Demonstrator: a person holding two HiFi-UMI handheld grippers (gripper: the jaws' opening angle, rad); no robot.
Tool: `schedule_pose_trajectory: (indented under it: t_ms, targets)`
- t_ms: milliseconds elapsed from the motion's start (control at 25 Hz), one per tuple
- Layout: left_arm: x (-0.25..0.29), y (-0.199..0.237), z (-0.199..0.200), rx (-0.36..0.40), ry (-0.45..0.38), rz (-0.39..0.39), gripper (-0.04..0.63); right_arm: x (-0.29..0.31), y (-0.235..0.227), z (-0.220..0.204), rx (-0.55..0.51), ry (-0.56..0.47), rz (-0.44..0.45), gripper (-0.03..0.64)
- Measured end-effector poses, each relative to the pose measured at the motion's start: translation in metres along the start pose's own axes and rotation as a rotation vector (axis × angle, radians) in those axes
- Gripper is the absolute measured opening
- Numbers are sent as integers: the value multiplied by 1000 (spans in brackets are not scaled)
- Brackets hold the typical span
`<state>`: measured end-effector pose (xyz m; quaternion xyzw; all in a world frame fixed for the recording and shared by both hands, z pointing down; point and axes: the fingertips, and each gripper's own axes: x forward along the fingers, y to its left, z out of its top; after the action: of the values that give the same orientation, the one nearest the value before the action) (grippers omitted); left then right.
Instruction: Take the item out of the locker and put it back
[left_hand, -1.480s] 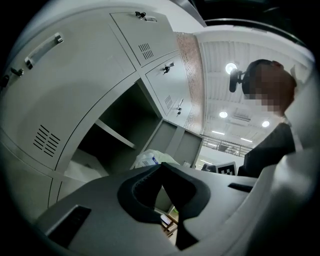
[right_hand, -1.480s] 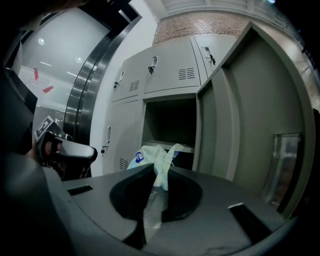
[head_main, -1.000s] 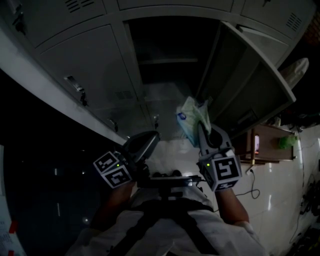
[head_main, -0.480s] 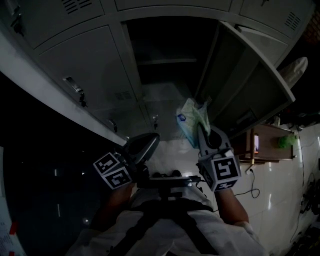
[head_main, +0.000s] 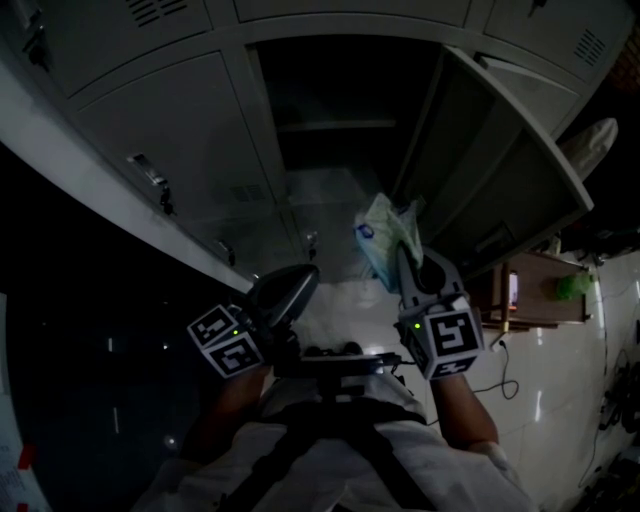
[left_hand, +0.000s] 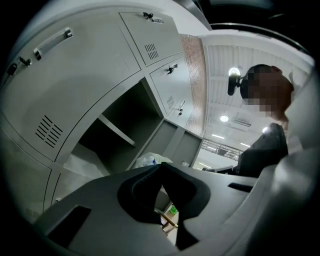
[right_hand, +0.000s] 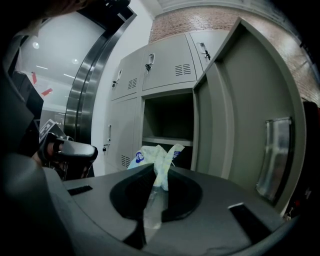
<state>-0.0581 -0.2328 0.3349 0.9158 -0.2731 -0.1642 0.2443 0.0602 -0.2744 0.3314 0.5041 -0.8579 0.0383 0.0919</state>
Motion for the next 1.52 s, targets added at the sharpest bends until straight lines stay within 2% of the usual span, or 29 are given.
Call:
schedule_pose_trajectory:
  t_ms: [240, 640, 1000, 1320, 1520]
  targets:
    - [1, 7, 10, 22, -10, 15, -2, 19, -9, 22, -62, -21, -8, -5]
    - [19, 21, 37, 112, -2, 24, -2, 78, -32, 67, -176, -63, -35, -6]
    - [35, 30, 62, 146, -18, 11, -2, 120, -38, 103, -203, -81, -63, -6]
    - [57, 37, 76, 174, -4, -13, -2, 177, -46, 131, -238, -54, -104, -5]
    - [69, 41, 88, 187, -10, -20, -2, 211, -61, 142, -275, -13, -165, -5]
